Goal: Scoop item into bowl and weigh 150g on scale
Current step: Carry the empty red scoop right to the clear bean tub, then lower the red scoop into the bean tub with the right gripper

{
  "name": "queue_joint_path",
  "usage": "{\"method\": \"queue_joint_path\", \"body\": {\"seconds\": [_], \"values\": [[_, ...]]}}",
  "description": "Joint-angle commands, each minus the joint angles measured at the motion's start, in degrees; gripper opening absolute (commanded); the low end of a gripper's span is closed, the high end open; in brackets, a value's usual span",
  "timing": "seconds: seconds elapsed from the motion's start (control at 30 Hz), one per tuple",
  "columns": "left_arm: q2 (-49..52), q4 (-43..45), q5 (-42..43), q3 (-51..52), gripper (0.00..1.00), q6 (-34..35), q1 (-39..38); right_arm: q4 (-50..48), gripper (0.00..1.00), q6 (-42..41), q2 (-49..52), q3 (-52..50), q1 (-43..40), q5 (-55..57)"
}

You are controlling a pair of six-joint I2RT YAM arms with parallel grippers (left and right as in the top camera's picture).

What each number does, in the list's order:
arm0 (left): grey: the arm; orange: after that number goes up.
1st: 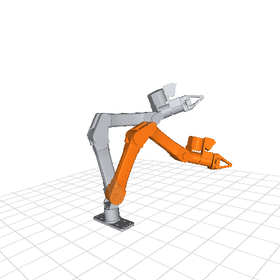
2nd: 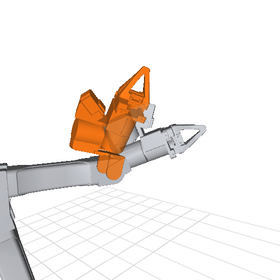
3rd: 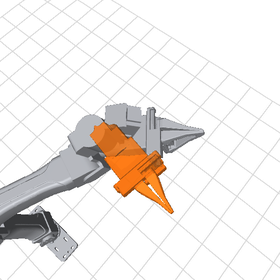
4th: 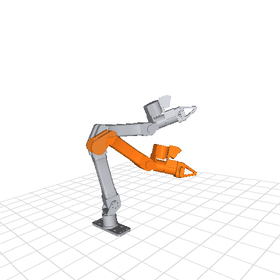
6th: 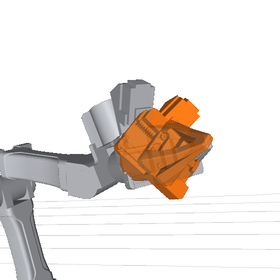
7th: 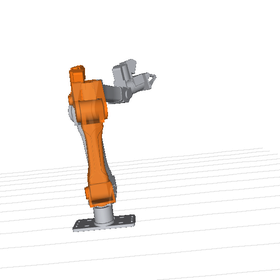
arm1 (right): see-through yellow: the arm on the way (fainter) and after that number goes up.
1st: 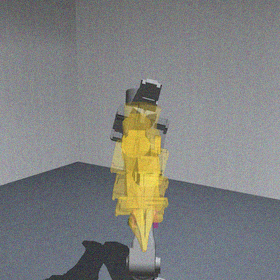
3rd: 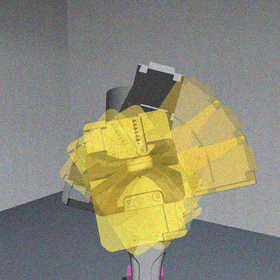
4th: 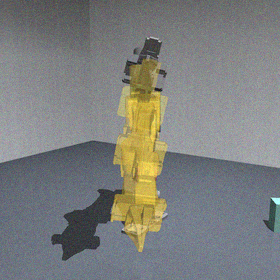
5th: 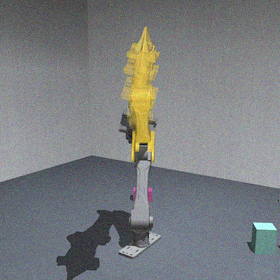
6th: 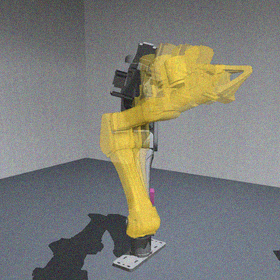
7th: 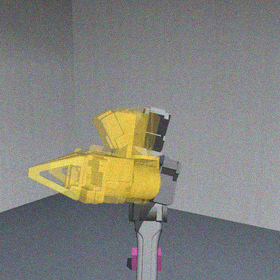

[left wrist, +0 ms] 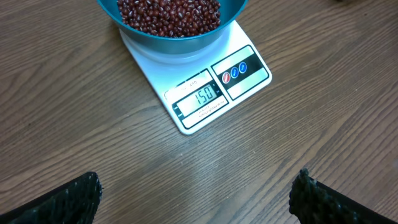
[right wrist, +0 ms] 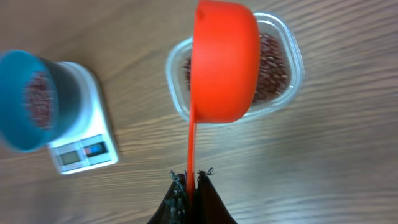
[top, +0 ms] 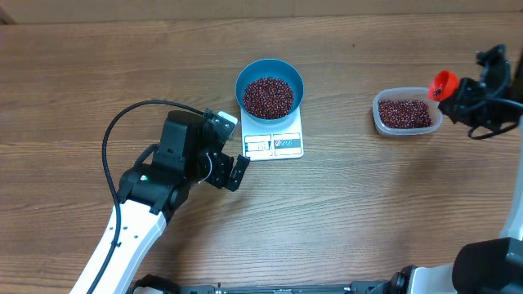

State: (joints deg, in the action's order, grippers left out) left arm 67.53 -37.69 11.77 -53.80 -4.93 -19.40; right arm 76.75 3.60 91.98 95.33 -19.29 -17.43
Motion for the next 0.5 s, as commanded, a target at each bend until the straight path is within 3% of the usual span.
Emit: {"method": "queue_joint_path", "body": {"seconds": [0.0,0.47], "values": [[-0.02,0.17,-0.2,0.35,1.0,-1.31,0.26,0.09,0.04,-2.62,-0.22,1.38,4.55,13.4],[-0.02,0.17,-0.2,0.35,1.0,-1.29,0.26,2.69,0.04,-9.68,6.67,1.38,18.38,36.83]]}}
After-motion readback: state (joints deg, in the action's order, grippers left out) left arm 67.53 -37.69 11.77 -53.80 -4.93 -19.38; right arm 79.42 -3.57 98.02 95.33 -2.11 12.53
